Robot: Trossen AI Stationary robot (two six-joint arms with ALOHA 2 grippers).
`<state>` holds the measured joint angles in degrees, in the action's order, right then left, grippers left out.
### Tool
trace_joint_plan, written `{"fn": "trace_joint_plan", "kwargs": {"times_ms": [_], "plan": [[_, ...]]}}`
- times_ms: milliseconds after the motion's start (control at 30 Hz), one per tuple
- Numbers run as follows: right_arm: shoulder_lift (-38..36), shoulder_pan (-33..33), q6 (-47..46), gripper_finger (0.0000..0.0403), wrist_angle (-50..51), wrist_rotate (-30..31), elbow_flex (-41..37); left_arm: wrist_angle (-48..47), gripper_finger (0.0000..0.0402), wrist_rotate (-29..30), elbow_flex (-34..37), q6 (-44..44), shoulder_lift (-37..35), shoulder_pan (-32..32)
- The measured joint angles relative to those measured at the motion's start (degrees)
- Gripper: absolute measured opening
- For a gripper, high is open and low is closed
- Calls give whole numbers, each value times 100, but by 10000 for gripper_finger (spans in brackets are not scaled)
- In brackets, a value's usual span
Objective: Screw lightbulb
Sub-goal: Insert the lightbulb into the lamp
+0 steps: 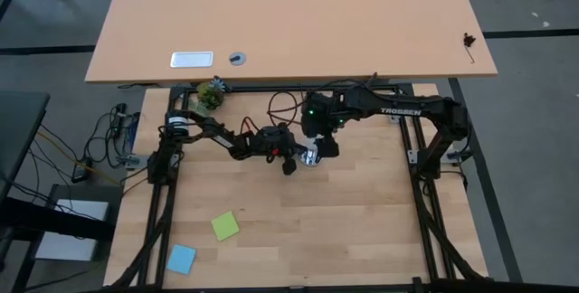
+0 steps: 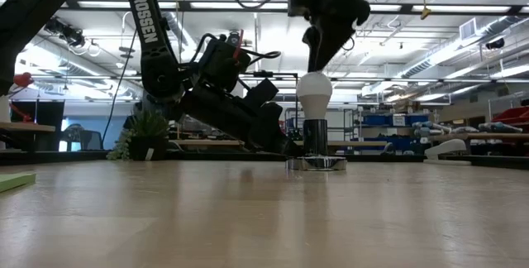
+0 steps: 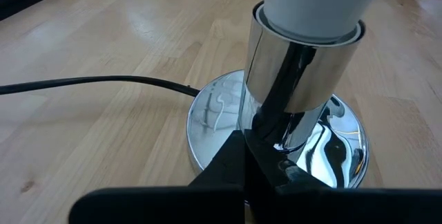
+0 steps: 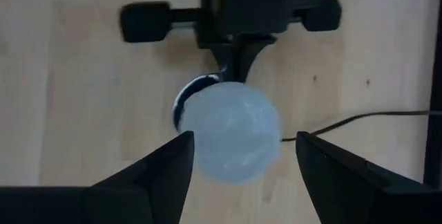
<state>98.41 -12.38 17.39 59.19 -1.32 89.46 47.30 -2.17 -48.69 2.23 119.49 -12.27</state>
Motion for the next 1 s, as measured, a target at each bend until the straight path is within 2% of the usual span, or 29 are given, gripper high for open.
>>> {"fn": "trace_joint_plan", "kwargs": {"times_ms": [300,400,500,633,700,1000], "plan": [[-29,-84,-38,246,-515,-352,-440,-2,0,0,-2,-1,-1,0],[-33,-77,-367,242,-564,-365,-449,-1,0,0,0,0,0,0],[-32,-76,-1426,236,-663,-246,-456,-1,0,0,-2,1,1,0],[-32,-81,-3707,231,-685,89,-505,-1,0,-2,0,1,0,-2],[-39,-73,-4236,232,-787,154,-588,-2,0,0,-2,1,-1,-2],[-77,125,-3599,237,-865,261,-451,29,4,4,4,36,-7,-4]]}}
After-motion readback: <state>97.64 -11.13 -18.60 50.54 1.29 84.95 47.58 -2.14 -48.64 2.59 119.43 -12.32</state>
